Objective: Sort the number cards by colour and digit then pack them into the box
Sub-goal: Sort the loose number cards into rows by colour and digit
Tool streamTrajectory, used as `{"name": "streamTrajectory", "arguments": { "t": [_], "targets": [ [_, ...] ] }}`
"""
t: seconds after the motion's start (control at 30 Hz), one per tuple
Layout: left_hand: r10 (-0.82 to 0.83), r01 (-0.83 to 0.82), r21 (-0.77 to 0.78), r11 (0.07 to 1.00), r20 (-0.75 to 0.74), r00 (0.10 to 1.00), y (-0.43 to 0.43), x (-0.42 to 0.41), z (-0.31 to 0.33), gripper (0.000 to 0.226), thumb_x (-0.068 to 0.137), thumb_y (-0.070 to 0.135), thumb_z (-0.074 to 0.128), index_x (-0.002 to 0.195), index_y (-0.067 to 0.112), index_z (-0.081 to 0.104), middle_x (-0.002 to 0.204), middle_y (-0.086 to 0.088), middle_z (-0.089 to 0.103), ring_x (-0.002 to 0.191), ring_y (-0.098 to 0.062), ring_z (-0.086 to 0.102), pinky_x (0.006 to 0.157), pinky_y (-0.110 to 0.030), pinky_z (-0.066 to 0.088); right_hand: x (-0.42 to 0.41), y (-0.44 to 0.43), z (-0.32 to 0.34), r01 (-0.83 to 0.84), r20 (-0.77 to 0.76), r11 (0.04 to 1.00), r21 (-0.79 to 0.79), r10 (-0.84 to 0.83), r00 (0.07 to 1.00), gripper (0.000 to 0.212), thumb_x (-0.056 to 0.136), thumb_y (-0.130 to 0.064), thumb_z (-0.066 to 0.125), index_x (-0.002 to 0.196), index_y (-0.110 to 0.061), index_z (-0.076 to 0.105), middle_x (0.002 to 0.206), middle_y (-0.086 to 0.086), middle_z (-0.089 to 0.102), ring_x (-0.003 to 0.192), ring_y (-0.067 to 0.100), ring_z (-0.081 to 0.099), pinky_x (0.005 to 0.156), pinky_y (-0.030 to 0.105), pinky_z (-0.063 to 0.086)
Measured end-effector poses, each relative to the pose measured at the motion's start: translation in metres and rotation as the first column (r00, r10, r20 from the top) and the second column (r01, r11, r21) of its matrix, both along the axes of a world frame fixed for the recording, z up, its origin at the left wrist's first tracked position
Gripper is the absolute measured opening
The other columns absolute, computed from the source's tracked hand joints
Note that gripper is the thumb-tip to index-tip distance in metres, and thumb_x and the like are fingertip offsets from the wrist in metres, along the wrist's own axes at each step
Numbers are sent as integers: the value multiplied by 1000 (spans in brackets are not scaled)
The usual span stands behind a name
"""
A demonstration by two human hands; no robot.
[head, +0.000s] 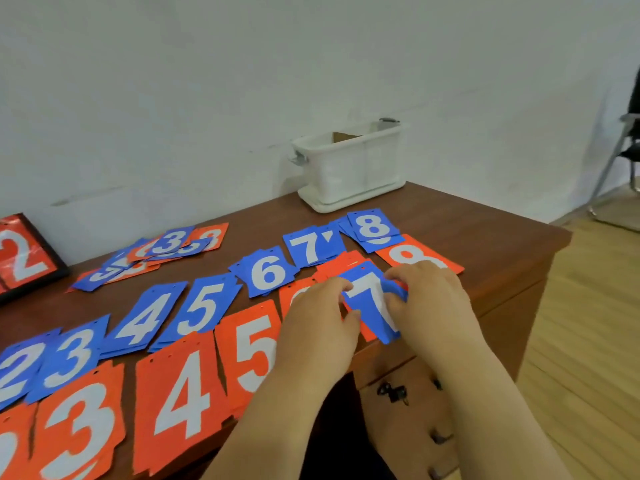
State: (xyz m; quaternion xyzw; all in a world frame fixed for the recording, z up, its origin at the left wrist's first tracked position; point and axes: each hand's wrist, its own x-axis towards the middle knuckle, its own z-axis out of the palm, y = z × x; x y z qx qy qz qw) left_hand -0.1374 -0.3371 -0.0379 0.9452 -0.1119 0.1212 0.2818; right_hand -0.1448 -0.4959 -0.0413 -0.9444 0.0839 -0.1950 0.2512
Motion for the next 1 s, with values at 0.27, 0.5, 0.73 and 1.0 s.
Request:
{"name": "streamTrajectory", "arguments": {
  "t": [0.27, 0.5, 0.73, 1.0],
  "targets": [
    [7, -7, -16, 1000, -30, 1000, 9, -2, 18, 27, 96, 37, 62, 123, 39, 60, 114, 17, 62, 103, -6, 58, 85, -25, 49, 2, 8, 12, 23, 32, 999, -41, -22, 999, 31, 91, -45, 61, 121, -35, 64, 120, -8, 64, 112, 19, 52, 88, 35, 51],
    [175, -175, -3, 985, 15, 985, 101, -17, 56, 27, 91, 44, 63, 117, 39, 60, 114, 15, 62, 101, -10, 59, 87, -33, 48, 4, 71, 54, -289, 58, 957, 38, 286, 956, 34, 91, -40, 64, 124, -33, 63, 123, -7, 64, 117, 16, 56, 98, 34, 47],
    [393, -384, 181, 905, -16, 919, 240, -14, 77, 45, 89, 50, 66, 128, 28, 58, 125, 5, 64, 112, -18, 59, 92, -33, 47, 47, 171, 84, -558, -74, 828, -59, 553, 830, 40, 86, -39, 69, 125, -29, 62, 129, -4, 58, 116, 17, 56, 97, 33, 47],
    [480, -439, 260, 860, -121, 869, 350, 50, 64, 61, 90, 54, 64, 142, 25, 52, 139, -1, 55, 119, -20, 57, 97, -33, 46, 141, 250, 102, -612, -302, 767, -195, 547, 781, 48, 94, -43, 60, 134, -18, 59, 136, 7, 58, 117, 25, 57, 93, 31, 45]
  ]
}}
